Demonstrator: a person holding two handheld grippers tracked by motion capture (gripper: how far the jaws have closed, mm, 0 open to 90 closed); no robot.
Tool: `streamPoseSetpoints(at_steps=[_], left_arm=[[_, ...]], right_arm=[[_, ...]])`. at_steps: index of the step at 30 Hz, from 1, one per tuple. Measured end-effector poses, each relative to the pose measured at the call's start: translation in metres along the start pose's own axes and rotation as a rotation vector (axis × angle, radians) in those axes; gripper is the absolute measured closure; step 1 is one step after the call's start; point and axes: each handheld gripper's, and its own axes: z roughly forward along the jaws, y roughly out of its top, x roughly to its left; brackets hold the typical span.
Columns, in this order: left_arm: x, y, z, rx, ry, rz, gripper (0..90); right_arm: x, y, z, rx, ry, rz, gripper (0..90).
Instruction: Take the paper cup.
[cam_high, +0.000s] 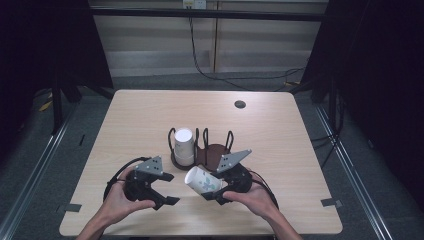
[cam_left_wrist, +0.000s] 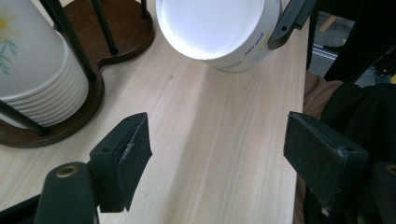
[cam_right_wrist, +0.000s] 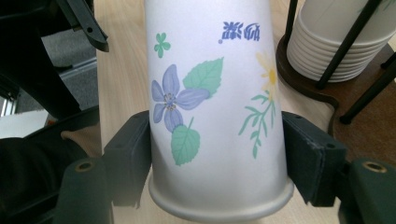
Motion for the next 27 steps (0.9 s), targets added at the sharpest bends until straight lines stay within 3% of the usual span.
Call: streamPoseSetpoints(at_steps=[19, 27], left_arm=[[-0.003, 0.002, 0.003, 0.024, -0.004, 0.019, 22.9], [-0.003, -0.001, 0.004, 0.005, 0.027, 0.027, 27.7]], right_arm=[[0.003, 0.013, 0.014, 0.159, 0.016, -0.060, 30.3], [0.005, 0.018, 0.019, 0.203, 0.018, -0.072, 30.3]])
